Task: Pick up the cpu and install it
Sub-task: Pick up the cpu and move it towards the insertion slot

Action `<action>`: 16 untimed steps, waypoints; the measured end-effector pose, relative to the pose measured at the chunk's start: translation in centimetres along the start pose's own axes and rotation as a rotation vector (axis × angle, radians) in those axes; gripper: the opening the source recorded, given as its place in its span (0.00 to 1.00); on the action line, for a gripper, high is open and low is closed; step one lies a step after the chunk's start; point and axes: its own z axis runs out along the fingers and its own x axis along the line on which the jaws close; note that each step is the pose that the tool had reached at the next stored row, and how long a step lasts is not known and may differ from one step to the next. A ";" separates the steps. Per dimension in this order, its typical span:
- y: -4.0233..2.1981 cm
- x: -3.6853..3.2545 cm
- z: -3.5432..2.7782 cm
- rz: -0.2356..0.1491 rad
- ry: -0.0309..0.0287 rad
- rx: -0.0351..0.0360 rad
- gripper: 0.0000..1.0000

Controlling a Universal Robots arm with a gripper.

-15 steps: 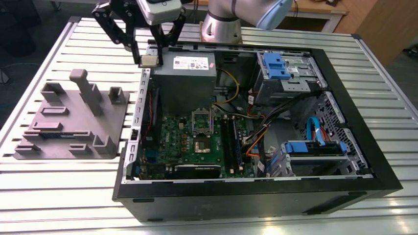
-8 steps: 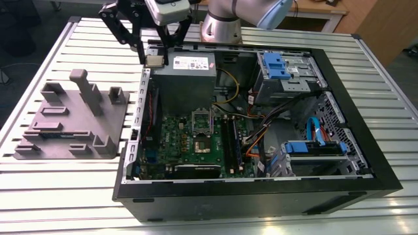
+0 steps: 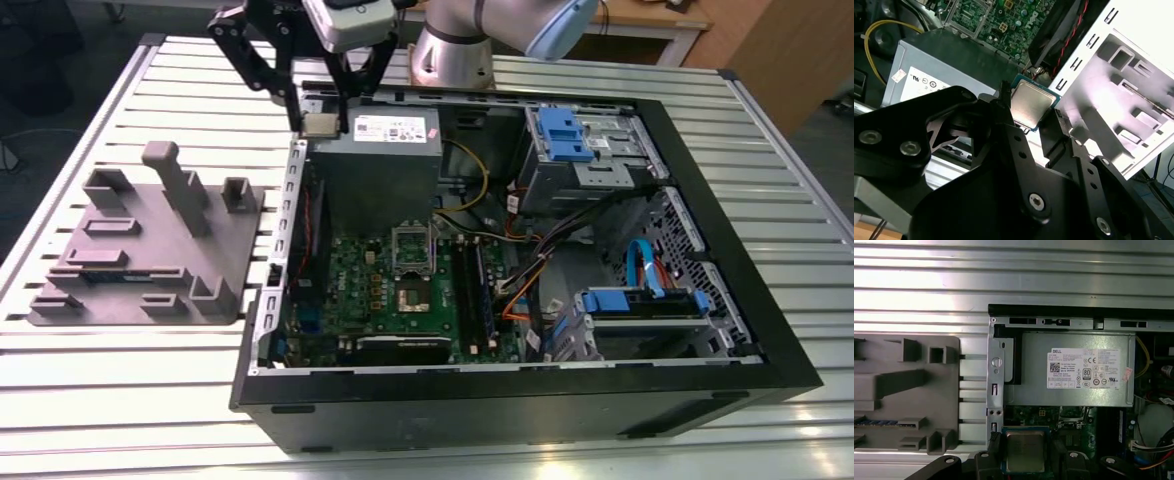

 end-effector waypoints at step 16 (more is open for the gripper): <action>0.00 -0.86 0.01 0.000 0.0001 0.0000 0.47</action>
